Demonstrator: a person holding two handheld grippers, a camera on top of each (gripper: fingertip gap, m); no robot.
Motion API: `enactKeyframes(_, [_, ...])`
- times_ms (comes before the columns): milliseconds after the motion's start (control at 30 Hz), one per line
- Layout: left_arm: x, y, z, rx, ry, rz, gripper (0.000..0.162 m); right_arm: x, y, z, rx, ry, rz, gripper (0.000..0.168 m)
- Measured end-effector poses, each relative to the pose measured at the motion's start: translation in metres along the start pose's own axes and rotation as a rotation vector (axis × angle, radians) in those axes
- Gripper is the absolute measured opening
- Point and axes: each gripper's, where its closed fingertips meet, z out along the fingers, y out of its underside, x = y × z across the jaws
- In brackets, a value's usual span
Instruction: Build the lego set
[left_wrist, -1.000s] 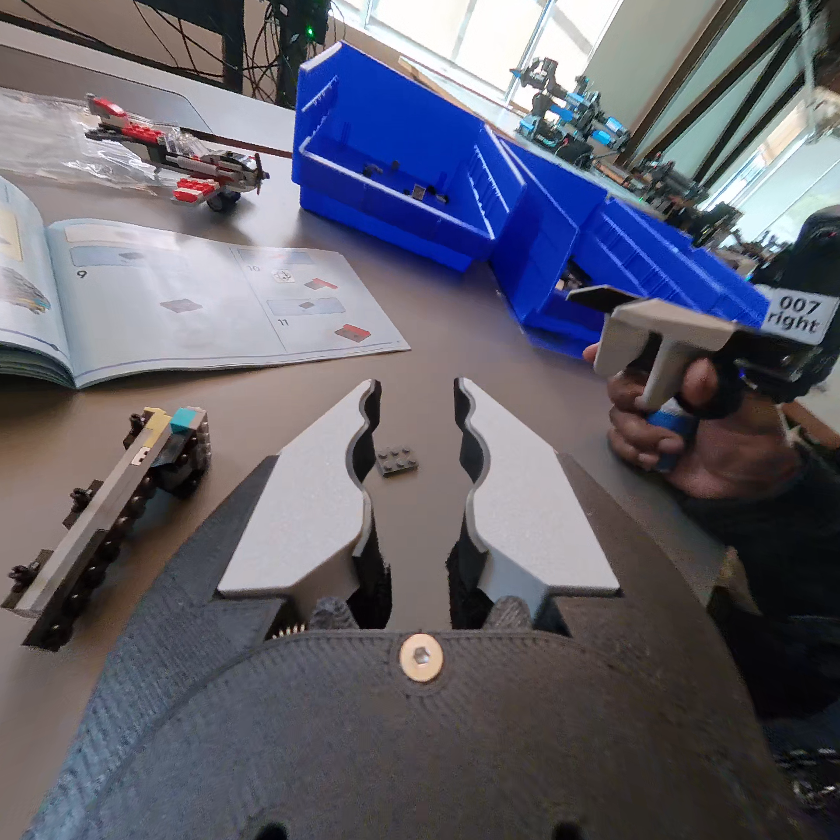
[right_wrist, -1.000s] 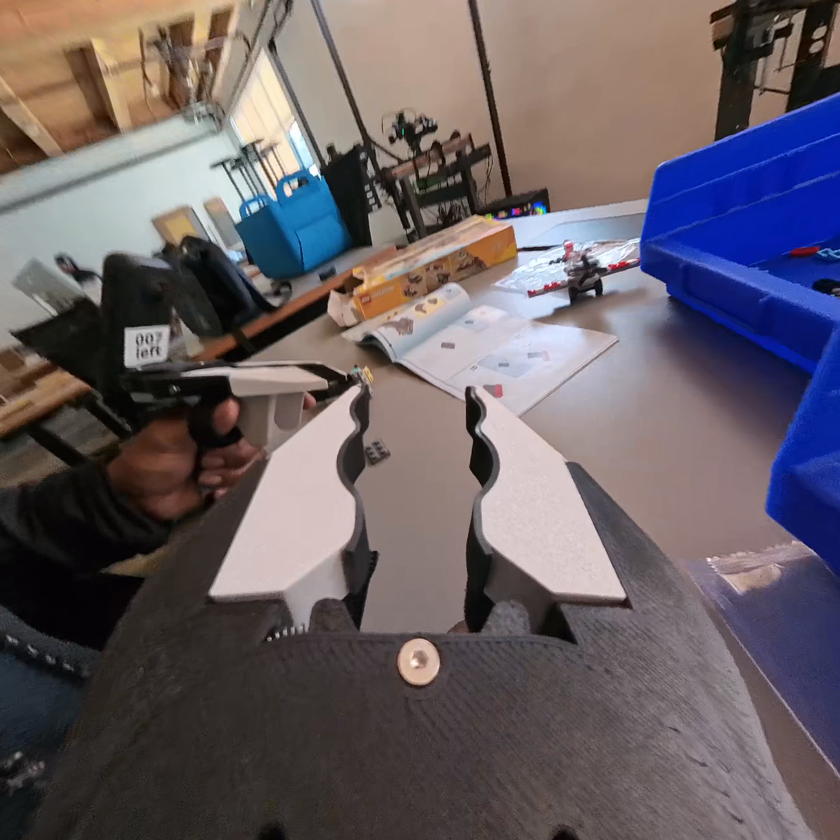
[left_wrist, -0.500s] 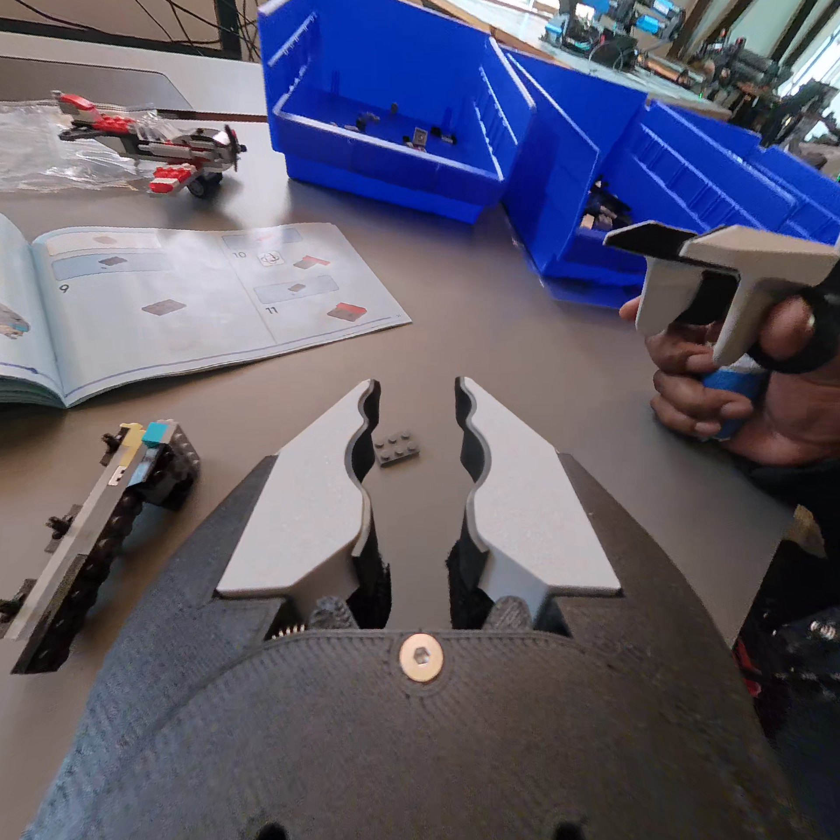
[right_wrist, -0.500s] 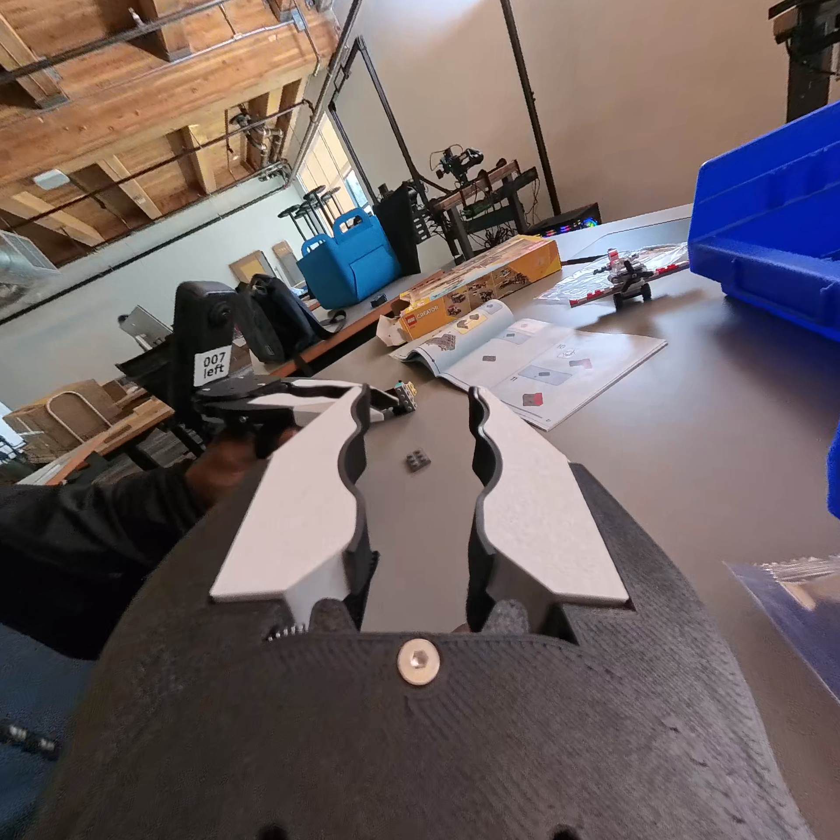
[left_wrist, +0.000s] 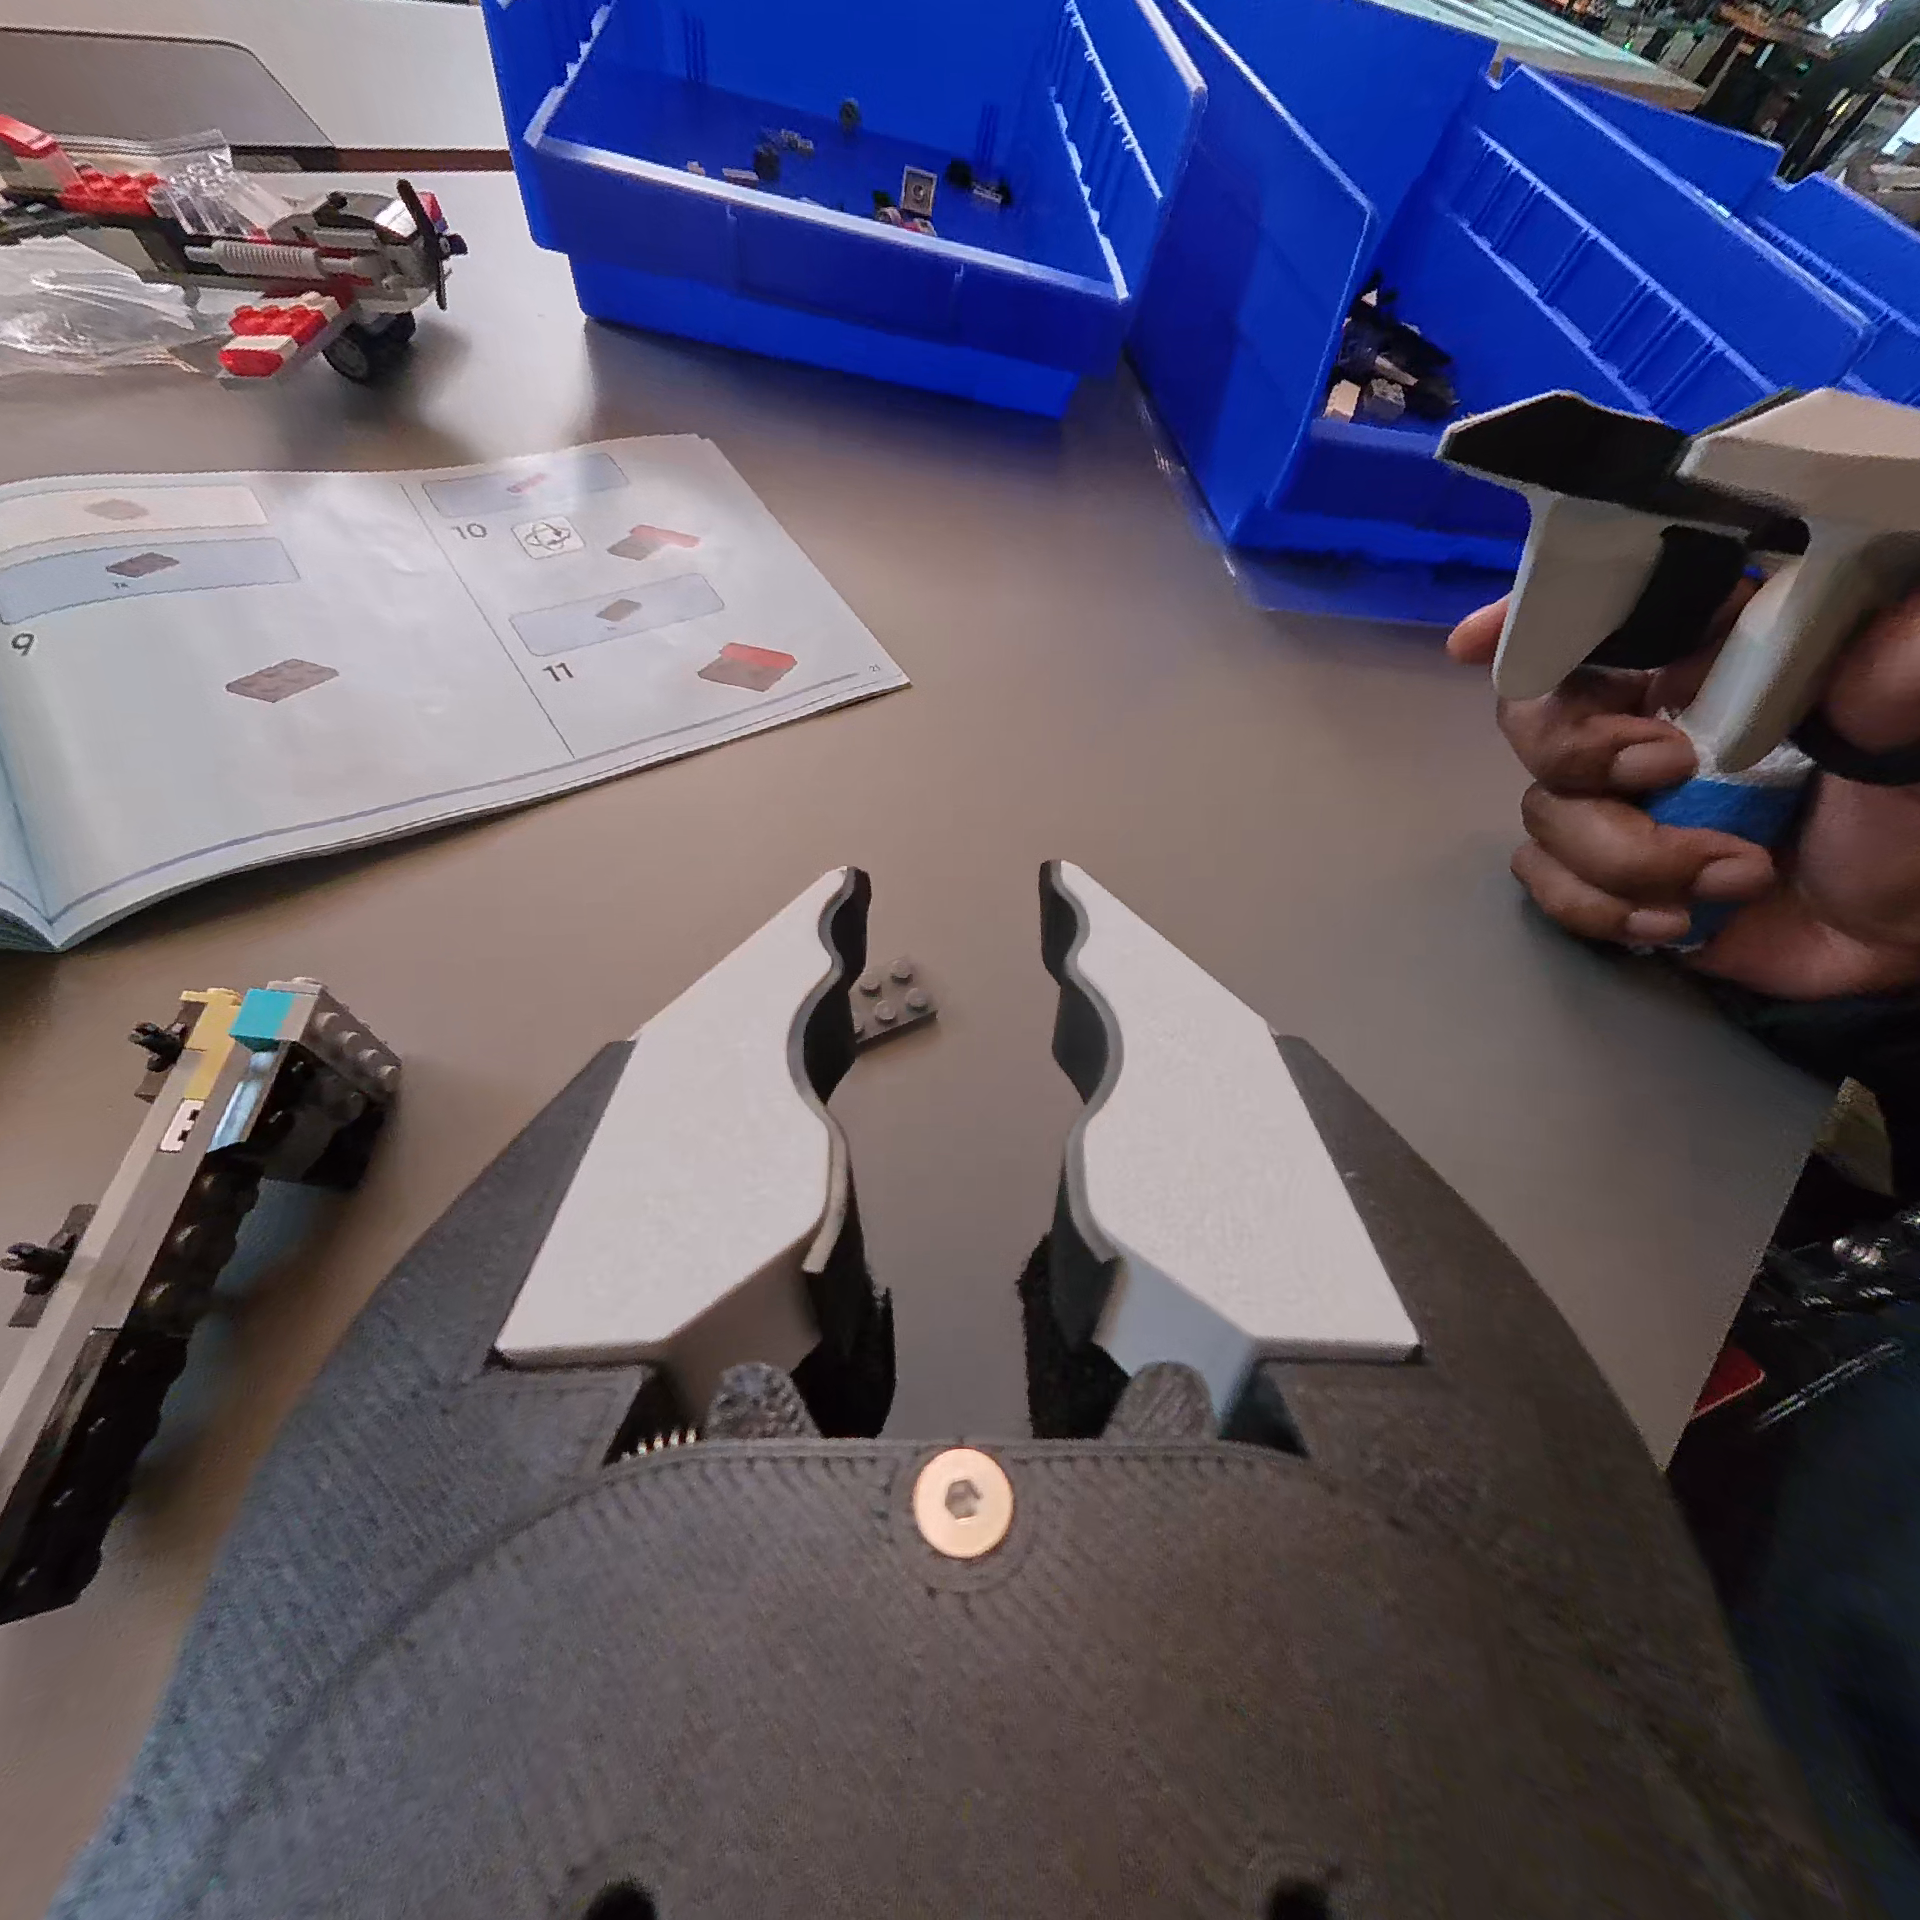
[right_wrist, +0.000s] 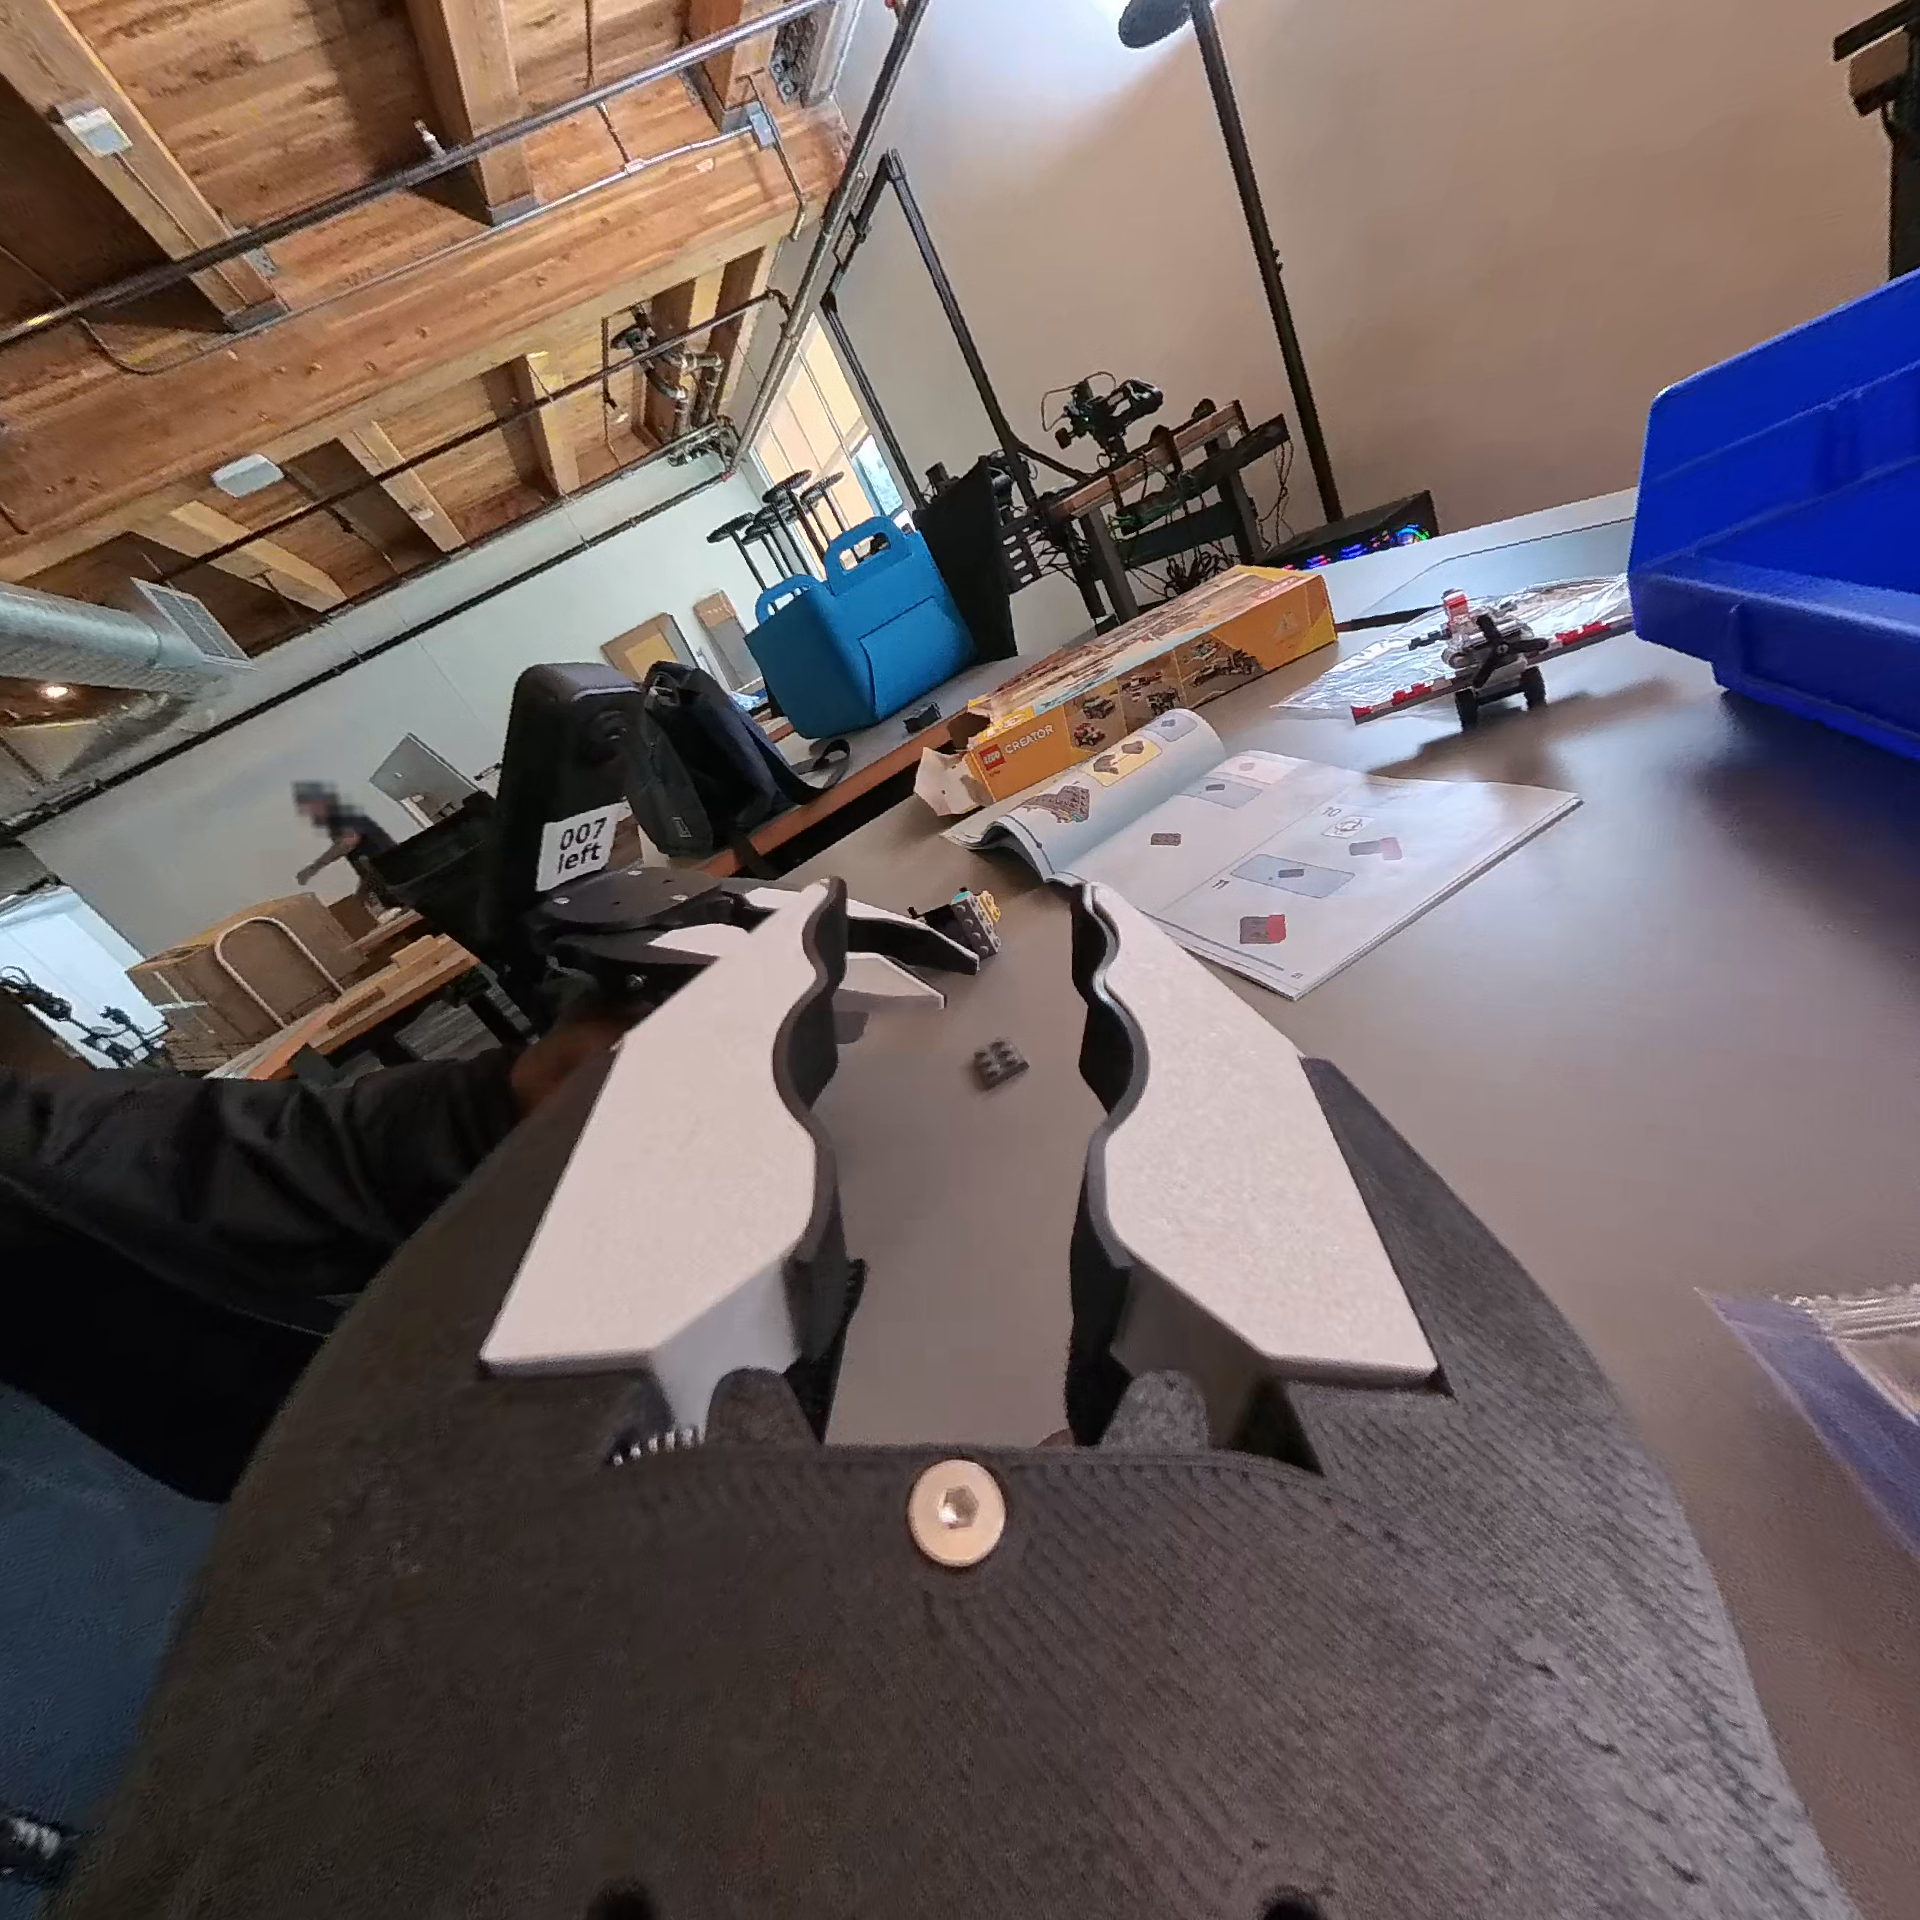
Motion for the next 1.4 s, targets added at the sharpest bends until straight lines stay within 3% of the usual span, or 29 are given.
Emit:
enactKeyframes(600, [-0.005, -0.008, -0.006, 0.061, 0.068, -0.11, 0.033, 0.007, 0.007, 0.007, -0.052, 0.031, 0.03, 0.043])
enactKeyframes(967, [-0.003, -0.003, -0.001, 0.019, 0.035, -0.059, 0.033, 0.008, 0.008, 0.009, -0.058, 0.02, 0.047, 0.043])
enactKeyframes(1400, [0.002, 0.01, 0.01, -0.09, -0.026, 0.057, 0.034, -0.014, -0.001, -0.022, -0.027, -0.203, 0.137, 0.043])
